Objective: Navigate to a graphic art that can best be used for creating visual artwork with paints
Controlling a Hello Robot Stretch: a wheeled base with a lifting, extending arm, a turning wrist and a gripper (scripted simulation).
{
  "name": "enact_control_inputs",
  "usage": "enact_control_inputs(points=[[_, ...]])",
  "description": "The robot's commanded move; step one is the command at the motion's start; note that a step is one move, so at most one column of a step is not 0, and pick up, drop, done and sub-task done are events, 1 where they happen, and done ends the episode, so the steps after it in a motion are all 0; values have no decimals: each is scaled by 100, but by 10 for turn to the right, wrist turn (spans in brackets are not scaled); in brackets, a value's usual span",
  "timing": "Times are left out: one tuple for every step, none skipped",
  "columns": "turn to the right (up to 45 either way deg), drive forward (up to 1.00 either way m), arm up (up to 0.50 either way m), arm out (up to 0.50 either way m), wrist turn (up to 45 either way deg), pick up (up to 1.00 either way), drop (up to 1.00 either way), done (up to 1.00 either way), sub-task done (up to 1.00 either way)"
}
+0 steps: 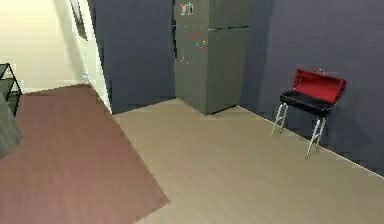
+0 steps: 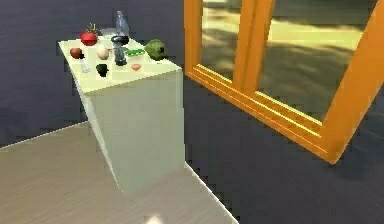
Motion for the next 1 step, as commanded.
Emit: enact_control_inputs(points=[[-330,0,0,0,0,0,0,0,0]])
